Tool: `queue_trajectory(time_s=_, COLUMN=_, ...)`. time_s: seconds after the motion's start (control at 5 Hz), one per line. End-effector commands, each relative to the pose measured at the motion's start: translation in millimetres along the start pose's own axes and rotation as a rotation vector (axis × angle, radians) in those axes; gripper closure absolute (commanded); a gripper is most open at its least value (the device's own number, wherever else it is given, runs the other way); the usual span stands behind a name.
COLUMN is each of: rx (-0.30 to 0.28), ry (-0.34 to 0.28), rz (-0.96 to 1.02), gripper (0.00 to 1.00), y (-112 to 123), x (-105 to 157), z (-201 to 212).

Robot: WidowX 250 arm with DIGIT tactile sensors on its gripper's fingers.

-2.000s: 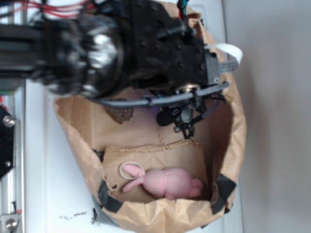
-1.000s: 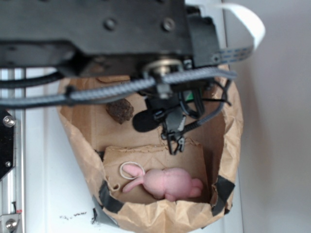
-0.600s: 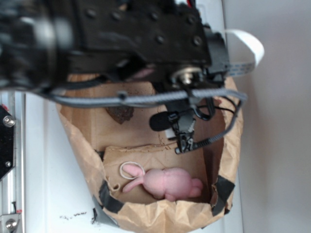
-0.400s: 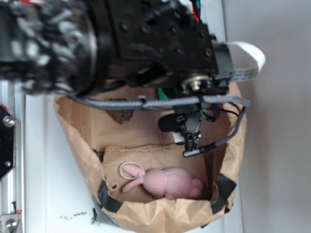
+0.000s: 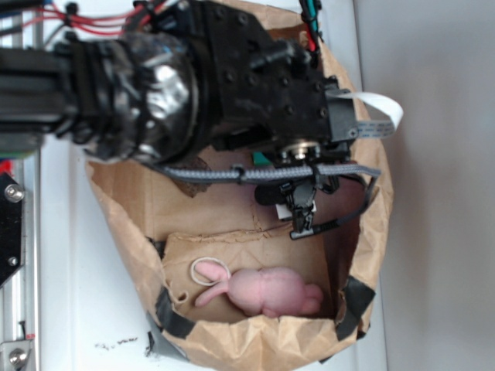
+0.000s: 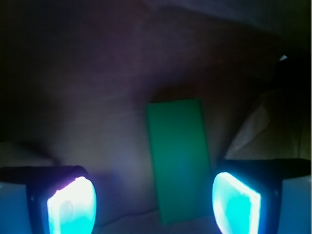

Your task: Grab the green block.

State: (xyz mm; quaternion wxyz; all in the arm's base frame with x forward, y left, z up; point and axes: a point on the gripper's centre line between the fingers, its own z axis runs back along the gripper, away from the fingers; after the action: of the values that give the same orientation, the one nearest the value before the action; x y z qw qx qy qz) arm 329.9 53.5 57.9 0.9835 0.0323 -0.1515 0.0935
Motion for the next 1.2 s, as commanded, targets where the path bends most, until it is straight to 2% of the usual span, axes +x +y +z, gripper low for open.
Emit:
queue_trajectory(time_s=0.0, rx=0.025, ry=-0.063, rz=0.009, gripper=0.00, y=17, x=18, z=-1)
queue_trajectory(time_s=0.4, rx=0.010, ry=-0.069, rz=-0.001, gripper=0.00, y=19, x=15, z=-5)
queue_trajectory(time_s=1.0, rx=0.090, ry=-0.098, rz=-0.043, gripper=0.00, y=7, x=4, z=-34)
